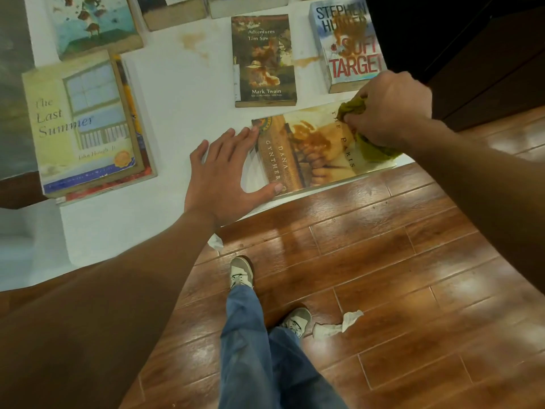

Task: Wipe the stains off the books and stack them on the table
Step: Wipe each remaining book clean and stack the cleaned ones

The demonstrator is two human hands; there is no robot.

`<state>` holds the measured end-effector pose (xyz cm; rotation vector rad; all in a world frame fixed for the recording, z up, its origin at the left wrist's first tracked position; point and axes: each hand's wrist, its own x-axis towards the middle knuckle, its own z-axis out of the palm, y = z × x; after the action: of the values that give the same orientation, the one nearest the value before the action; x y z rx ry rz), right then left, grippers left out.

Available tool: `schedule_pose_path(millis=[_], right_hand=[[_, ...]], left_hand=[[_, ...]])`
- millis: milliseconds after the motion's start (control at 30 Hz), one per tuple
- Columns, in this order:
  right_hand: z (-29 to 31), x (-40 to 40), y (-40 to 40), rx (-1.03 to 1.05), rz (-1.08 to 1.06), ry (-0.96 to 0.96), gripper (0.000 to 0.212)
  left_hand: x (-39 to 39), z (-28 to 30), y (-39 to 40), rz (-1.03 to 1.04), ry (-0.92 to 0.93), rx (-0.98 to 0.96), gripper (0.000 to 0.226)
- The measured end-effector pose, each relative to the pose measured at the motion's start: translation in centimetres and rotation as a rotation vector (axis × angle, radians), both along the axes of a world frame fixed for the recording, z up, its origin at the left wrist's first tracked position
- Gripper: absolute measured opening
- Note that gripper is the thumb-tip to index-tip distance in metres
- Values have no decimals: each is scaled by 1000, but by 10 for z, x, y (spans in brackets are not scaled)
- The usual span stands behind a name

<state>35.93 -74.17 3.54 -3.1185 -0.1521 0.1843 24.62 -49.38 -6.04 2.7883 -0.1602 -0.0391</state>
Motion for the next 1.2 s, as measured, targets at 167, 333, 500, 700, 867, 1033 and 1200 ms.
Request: schedule_pose_path(millis=[167,333,500,700,867,1033,1200], right_hand=[[1,1,-7,53,6,148,56],[2,-4,-8,26,53,177,59],[-1,-13,-5,22,86,250,56],[-10,-25,-3,95,-18,97,50],[-4,-27,1,88,18,93,42],[-3,-27,3,106,60,144,39],[-6,-30,7,129,69,98,38]], left_hand=[[0,0,0,1,1,-1,103],[-1,2,-2,2,2,-10,103],[0,2,-2,-1,12,-4,104],[2,3,-1,2,11,-6,105],[-1,1,0,3,1,-3,103],[1,3,-1,6,0,-10,102],[-1,3,-1,3,4,-12,102]])
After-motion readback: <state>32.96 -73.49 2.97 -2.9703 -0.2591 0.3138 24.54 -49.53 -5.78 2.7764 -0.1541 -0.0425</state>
